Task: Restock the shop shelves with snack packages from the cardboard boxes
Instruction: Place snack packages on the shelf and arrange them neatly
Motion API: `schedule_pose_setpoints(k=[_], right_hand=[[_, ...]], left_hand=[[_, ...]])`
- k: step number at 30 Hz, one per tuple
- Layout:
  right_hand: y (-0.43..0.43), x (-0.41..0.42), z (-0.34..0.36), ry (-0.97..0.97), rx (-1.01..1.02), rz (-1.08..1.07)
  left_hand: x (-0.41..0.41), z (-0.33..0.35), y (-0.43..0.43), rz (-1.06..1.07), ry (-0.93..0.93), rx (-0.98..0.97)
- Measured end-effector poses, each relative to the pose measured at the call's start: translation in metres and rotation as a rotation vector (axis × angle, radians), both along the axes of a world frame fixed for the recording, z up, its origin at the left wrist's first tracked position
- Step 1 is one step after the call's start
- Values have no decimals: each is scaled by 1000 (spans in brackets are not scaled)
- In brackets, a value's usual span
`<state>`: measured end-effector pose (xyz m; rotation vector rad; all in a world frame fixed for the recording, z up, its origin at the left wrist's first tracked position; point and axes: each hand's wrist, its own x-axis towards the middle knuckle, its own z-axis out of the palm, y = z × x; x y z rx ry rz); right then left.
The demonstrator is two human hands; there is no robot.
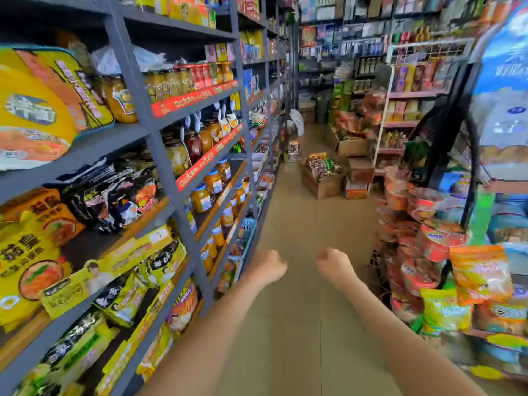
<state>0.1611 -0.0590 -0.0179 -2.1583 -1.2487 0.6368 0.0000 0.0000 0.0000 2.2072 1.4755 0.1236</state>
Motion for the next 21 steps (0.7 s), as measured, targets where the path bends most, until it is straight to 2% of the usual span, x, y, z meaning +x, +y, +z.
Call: schedule_pose_setpoints(k=[5, 8, 14, 19, 21], right_hand=[[109, 56, -30, -136, -242, 111], [175, 103, -44, -254, -357, 178], [326, 221, -77, -131, -387, 104], [467, 321, -78, -104, -383, 72], [538, 361, -74, -26, -376, 66]], left_hand=[[43, -21, 118, -40, 160, -121], [88, -42, 198, -69, 186, -147], [211, -85, 350, -147, 316, -224], [298, -92, 493, -60, 244, -302], [324, -94, 558, -3, 208, -317]])
